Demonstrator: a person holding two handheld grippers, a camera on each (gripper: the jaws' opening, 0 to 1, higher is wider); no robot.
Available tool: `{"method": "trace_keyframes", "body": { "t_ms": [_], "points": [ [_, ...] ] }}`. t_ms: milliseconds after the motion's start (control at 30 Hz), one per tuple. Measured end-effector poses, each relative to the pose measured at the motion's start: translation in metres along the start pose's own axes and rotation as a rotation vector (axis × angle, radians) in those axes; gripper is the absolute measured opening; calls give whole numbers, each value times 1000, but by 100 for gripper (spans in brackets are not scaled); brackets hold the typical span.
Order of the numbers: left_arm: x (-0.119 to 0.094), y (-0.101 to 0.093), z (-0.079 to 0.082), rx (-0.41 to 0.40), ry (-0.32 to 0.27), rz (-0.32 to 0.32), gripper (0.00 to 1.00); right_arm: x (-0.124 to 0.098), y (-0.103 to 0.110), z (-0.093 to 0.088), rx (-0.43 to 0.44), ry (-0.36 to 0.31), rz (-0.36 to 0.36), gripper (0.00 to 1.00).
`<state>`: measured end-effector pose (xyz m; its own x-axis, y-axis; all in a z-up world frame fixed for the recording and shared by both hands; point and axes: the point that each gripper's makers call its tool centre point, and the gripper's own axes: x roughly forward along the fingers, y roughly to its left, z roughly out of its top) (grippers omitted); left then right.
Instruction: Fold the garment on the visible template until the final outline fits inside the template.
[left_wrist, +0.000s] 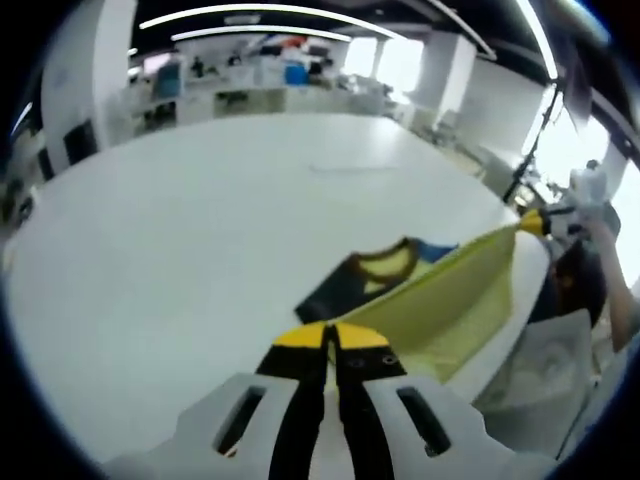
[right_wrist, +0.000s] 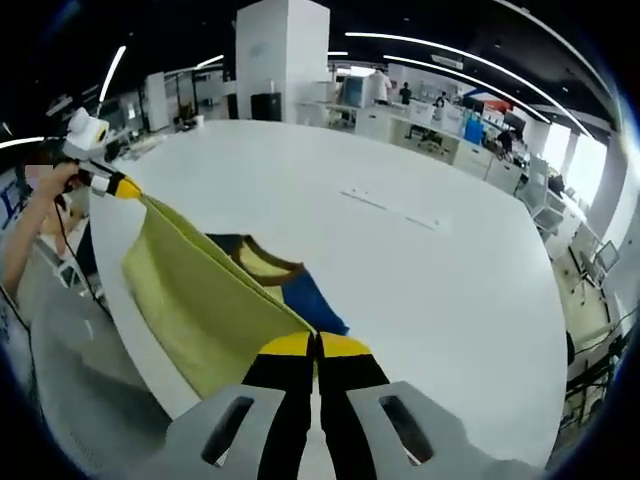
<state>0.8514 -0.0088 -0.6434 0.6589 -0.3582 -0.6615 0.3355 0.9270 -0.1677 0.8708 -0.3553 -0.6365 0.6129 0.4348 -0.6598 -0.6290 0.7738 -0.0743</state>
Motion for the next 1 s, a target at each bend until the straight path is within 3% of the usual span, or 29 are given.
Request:
{"method": "trace_keyframes", "body": {
  "t_ms": [167,700,833,1000],
  "points": [
    [3,-17,-3,0,2,2,0,5,-3,-1,7,-2,0,1],
    [28,8,6,-33,5,-11,0,26,-16,-5,16,12,-5,1],
    [32,2,5,-34,6,-8,0,31,-20,-3,18,12,-4,1],
    [40,8,7,-35,18,-8,0,38,-24,-3,23,13,-3,1]
  ]
}}
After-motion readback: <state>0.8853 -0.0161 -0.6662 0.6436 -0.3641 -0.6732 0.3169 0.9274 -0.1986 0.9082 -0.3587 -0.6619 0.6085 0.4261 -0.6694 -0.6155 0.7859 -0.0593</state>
